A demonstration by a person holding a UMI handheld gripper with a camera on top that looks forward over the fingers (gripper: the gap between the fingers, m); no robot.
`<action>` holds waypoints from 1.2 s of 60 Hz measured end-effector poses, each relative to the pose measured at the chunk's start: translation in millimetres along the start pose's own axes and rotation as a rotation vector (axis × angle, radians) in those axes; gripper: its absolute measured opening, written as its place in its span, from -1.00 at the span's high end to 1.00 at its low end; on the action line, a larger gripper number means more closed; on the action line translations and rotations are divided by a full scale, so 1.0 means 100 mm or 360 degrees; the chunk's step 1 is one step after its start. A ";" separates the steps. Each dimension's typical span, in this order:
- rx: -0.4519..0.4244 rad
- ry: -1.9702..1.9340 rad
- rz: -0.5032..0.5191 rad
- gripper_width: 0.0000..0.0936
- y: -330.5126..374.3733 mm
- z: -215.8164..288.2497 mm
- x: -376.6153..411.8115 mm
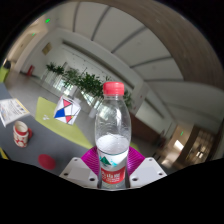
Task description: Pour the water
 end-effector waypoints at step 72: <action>-0.0493 0.0622 0.0494 0.34 -0.64 0.98 1.91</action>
Point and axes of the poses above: the point between the fingertips, and its own axes, seen from behind it with the camera up: x to the left, z up, y backward, against the way the camera looks, the point moved 8 cm from there along y, backward, against the way the camera looks, and after that the axes turned 11 degrees about -y, right-handed, at the moved point
